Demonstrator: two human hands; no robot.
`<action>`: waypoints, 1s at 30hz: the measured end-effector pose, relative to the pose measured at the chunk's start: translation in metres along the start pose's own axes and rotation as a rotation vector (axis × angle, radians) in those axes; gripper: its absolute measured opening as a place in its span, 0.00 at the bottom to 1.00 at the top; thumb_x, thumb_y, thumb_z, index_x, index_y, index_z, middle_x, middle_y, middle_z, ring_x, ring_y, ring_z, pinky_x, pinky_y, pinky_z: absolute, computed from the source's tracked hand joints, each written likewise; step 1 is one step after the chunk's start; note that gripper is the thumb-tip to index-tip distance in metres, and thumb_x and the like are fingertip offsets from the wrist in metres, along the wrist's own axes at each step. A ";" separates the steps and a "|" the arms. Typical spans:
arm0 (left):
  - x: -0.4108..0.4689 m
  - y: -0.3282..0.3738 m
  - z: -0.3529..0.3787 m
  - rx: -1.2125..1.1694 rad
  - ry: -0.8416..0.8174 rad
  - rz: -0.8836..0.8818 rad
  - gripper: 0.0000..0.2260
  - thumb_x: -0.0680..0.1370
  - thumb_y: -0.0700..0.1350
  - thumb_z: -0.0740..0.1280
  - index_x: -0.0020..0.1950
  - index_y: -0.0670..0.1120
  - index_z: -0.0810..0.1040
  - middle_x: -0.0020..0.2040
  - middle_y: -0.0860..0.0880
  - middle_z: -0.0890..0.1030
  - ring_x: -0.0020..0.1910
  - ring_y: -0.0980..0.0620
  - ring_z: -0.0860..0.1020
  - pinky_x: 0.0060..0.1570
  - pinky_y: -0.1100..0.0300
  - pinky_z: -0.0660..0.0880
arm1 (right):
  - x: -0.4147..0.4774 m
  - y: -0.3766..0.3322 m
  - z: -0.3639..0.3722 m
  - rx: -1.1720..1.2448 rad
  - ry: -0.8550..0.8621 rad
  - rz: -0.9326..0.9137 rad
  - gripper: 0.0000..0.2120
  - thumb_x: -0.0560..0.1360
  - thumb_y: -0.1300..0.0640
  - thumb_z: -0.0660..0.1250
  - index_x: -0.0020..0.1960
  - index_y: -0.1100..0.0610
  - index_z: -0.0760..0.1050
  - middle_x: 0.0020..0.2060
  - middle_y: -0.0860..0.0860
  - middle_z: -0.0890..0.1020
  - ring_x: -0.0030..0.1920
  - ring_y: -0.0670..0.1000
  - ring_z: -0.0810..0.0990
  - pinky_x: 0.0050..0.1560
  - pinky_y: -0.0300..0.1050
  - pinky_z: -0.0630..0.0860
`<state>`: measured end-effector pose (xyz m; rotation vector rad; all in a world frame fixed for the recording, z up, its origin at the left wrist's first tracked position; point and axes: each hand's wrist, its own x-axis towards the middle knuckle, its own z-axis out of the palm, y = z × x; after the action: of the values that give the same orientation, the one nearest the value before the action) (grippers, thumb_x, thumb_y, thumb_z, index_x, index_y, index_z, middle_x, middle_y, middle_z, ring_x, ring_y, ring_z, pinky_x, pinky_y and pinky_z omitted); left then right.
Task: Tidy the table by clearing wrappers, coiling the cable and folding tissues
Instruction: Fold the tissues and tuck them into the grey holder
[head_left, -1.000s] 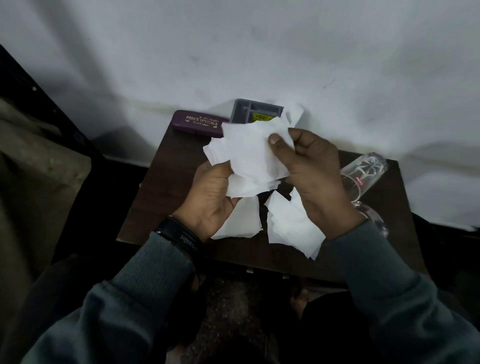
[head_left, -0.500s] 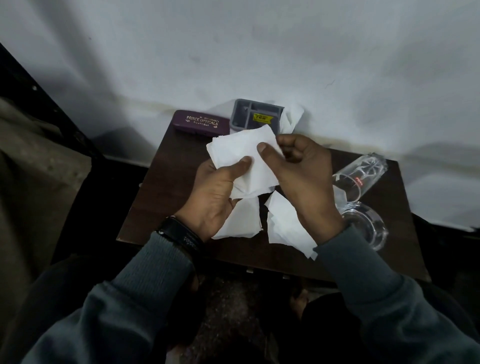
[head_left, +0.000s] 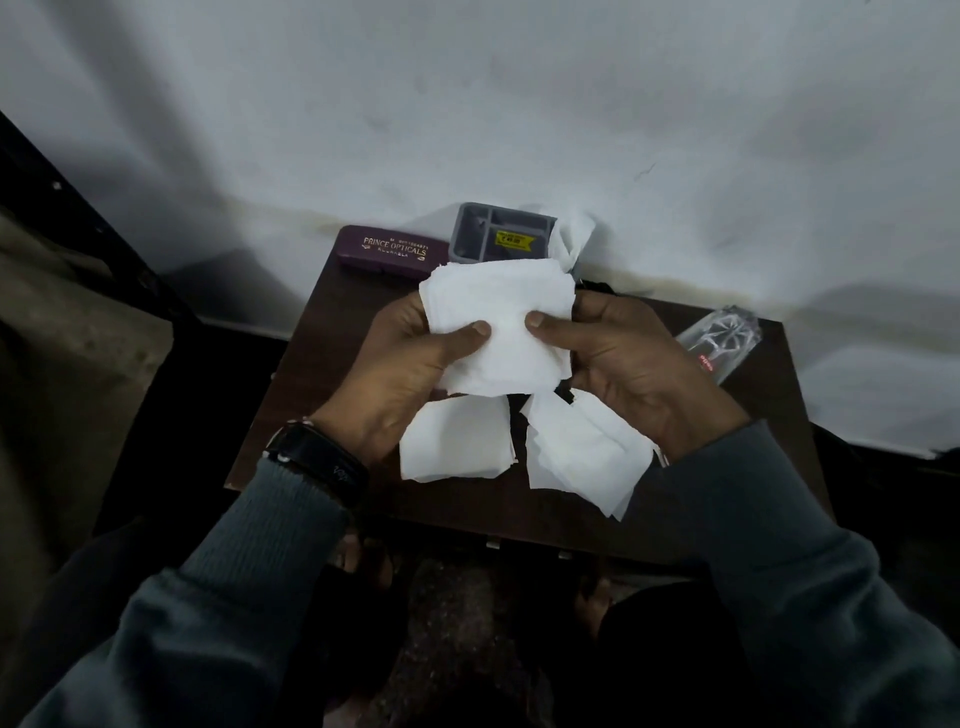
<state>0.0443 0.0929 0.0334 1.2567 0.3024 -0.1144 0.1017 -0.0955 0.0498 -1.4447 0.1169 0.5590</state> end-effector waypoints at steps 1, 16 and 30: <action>0.001 0.000 -0.002 0.002 0.032 -0.003 0.15 0.79 0.34 0.70 0.64 0.43 0.81 0.59 0.45 0.86 0.56 0.45 0.85 0.49 0.49 0.85 | 0.000 -0.001 -0.001 -0.010 0.016 -0.028 0.14 0.77 0.66 0.72 0.62 0.62 0.81 0.55 0.56 0.87 0.55 0.56 0.87 0.52 0.53 0.85; 0.003 0.010 -0.006 -0.437 0.005 -0.201 0.20 0.83 0.55 0.59 0.58 0.40 0.79 0.64 0.40 0.83 0.63 0.39 0.82 0.51 0.46 0.83 | 0.000 -0.003 -0.006 -0.219 -0.002 -0.168 0.21 0.74 0.81 0.62 0.39 0.58 0.82 0.42 0.52 0.87 0.47 0.52 0.87 0.43 0.45 0.86; 0.006 -0.006 0.007 -0.063 0.164 -0.025 0.14 0.74 0.34 0.76 0.57 0.44 0.82 0.58 0.42 0.84 0.54 0.44 0.85 0.39 0.58 0.83 | 0.000 0.001 0.011 -0.065 0.035 -0.057 0.29 0.70 0.58 0.78 0.69 0.60 0.74 0.60 0.57 0.83 0.58 0.56 0.85 0.55 0.54 0.85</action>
<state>0.0498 0.0846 0.0285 1.2023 0.4599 -0.0227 0.0982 -0.0853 0.0505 -1.5170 0.0858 0.4951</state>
